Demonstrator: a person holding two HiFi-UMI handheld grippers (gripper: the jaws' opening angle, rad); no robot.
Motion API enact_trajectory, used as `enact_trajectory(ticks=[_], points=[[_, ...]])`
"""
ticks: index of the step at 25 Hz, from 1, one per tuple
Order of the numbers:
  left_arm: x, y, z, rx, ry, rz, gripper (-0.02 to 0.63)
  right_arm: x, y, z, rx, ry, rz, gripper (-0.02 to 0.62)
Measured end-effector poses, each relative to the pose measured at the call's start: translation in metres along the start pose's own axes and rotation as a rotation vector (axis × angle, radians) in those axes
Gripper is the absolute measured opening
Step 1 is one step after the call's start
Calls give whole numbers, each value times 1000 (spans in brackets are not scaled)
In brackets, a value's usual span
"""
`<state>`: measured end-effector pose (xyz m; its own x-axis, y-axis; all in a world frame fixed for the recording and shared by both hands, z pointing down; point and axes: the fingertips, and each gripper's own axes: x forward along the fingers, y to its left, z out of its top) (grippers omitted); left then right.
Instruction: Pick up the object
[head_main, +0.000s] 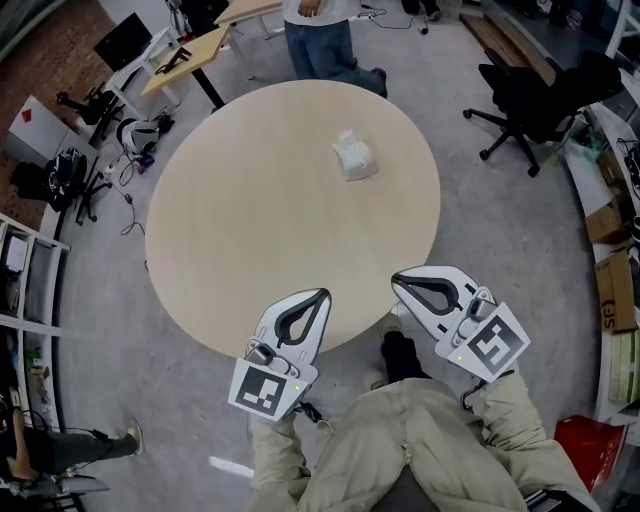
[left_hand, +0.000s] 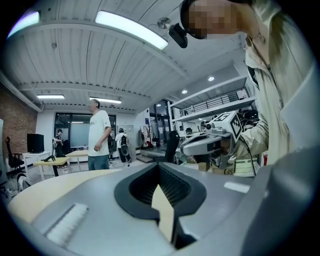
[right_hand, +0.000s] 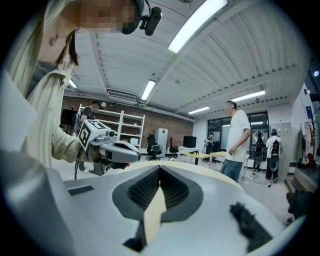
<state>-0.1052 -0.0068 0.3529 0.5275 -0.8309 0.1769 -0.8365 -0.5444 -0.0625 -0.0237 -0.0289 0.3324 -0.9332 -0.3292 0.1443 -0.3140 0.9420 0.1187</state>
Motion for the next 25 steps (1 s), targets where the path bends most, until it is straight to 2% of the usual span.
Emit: enact_trajectory(ticks=[6,13,20,25], points=[[41,43,-1,-35,13,27,5,34,-52,-5,20,1,27,3],[102,80,-6,-58,41,21,6,65,-109,-19,52,8,52,3],[145,110,-11,-83,58,34,5,86,-156,-31,47,29,71,3],[160,125,-22,-116,84,38,6,97,-174,-41,63,47,75,3]])
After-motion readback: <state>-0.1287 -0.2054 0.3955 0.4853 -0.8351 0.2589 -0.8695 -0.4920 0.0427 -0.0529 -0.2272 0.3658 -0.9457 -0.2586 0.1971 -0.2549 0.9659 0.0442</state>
